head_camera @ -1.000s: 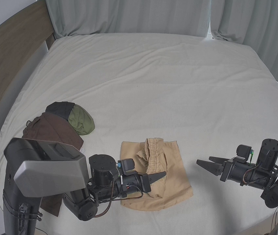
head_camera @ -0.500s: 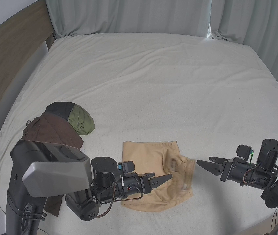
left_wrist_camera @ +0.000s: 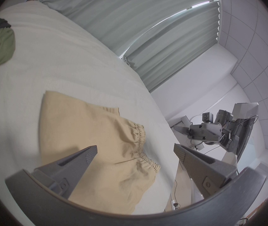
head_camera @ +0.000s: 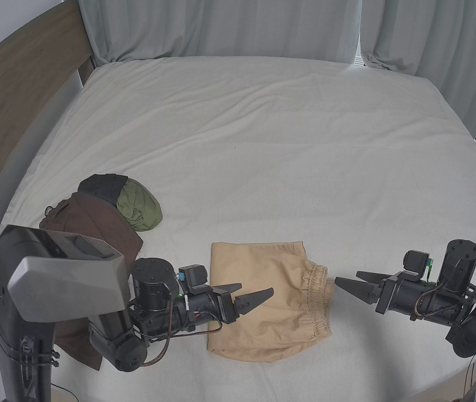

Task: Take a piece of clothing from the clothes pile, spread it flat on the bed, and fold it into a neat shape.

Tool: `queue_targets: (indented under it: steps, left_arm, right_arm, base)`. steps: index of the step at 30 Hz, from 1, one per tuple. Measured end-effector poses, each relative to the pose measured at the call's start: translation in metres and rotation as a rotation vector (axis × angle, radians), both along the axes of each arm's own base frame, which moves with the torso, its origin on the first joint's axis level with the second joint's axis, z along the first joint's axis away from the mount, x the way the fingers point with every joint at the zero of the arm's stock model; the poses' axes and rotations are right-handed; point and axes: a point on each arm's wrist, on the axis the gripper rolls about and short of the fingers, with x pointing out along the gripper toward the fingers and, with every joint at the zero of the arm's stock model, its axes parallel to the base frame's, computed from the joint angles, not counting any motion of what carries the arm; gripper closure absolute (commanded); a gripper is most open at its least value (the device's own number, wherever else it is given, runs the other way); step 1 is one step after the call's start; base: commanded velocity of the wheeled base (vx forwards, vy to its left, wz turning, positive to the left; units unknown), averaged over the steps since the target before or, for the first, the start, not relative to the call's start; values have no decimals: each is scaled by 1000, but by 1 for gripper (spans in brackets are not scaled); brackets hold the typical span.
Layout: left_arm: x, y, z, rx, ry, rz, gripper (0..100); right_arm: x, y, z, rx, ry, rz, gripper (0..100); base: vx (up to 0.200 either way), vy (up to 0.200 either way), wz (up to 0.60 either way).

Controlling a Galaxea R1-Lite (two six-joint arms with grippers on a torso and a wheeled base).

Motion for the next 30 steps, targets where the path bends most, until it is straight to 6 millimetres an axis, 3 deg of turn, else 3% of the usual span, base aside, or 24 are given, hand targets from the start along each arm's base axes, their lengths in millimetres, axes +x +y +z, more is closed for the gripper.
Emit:
queue_targets:
  steps: [7, 14, 20, 24, 30]
  left_arm:
    - [-12, 33, 23, 37, -57, 15, 0]
    - [-14, 79, 35, 164, -225, 41, 0]
    - [-19, 113, 59, 212, -392, 37, 0]
    - [-24, 131, 73, 238, -460, 74, 0]
    - [-45, 142, 81, 212, -397, 136, 0]
  right_arm:
    - [-3, 1, -3, -15, 7, 12, 0]
    - [-4, 3, -9, -37, 26, 24, 0]
    - [-6, 5, -14, -48, 44, 36, 0]
    - [-6, 6, -15, -52, 52, 39, 0]
    - [-9, 6, -18, -59, 66, 43, 0]
  base:
    - [0, 0, 0]
    - [0, 0, 0]
    - [0, 0, 0]
    - [0, 0, 0]
    - [0, 0, 0]
